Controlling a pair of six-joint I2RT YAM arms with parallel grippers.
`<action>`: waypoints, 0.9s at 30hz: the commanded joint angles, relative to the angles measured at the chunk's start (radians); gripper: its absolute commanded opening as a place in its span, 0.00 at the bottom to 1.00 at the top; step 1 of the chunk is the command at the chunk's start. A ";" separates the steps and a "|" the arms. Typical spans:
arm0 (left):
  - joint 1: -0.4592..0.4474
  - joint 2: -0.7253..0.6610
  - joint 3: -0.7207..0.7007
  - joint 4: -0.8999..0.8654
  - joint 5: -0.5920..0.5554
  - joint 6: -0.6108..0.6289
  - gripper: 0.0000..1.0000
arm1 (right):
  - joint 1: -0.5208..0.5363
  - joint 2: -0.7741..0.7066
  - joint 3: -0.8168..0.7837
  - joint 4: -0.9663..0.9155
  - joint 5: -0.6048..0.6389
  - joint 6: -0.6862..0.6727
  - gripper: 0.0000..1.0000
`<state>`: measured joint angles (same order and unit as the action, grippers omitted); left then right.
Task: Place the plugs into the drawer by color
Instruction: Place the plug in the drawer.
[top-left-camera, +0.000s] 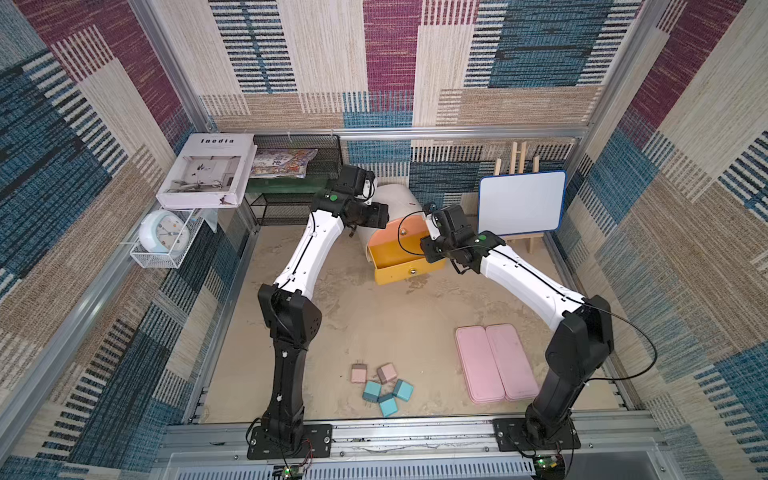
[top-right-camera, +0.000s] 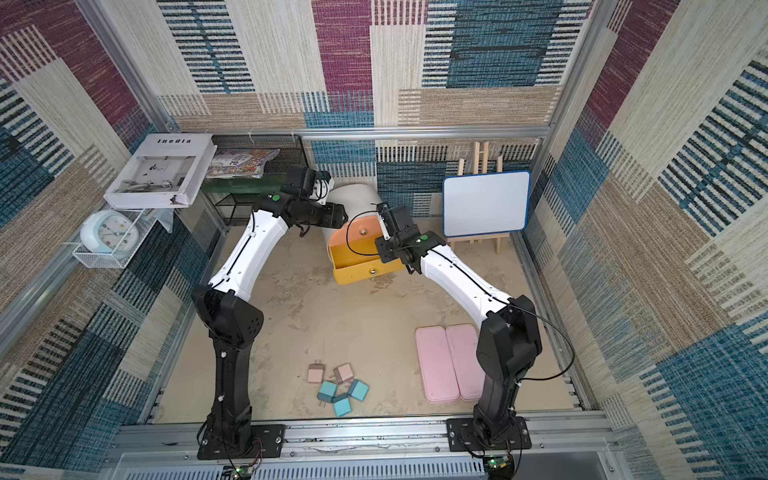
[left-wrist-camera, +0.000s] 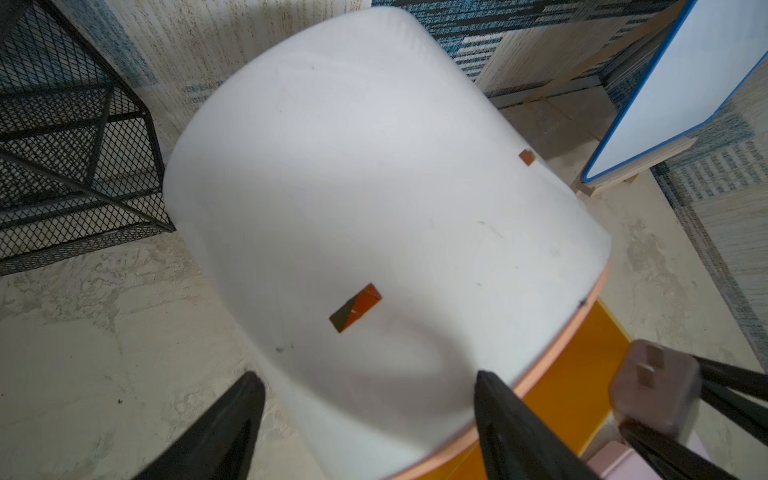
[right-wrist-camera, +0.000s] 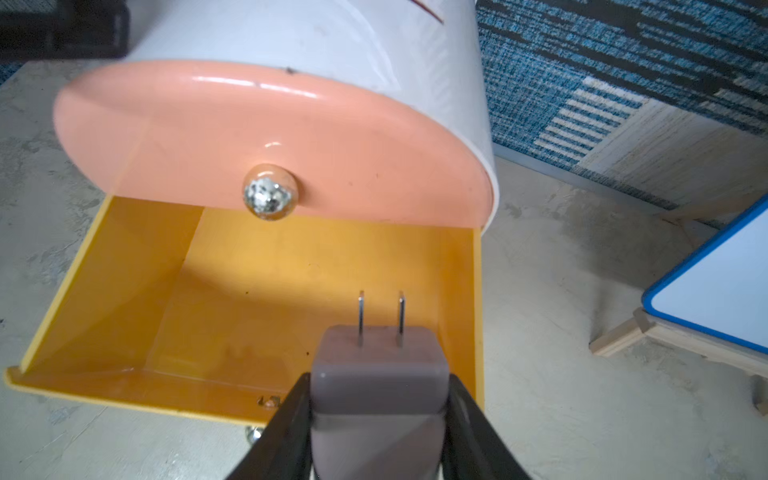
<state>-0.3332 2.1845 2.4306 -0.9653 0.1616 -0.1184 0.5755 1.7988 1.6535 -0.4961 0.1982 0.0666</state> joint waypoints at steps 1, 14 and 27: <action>0.002 0.004 -0.001 -0.014 0.023 0.004 0.83 | -0.002 0.024 0.028 -0.006 0.052 -0.019 0.45; 0.005 0.011 0.002 -0.015 0.038 -0.006 0.83 | -0.022 0.063 0.002 -0.016 0.062 -0.020 0.47; 0.008 0.007 -0.002 -0.016 0.038 -0.008 0.82 | -0.028 0.027 -0.012 -0.029 0.065 -0.021 0.57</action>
<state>-0.3267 2.1895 2.4294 -0.9577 0.1944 -0.1303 0.5488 1.8526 1.6485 -0.5156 0.2604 0.0406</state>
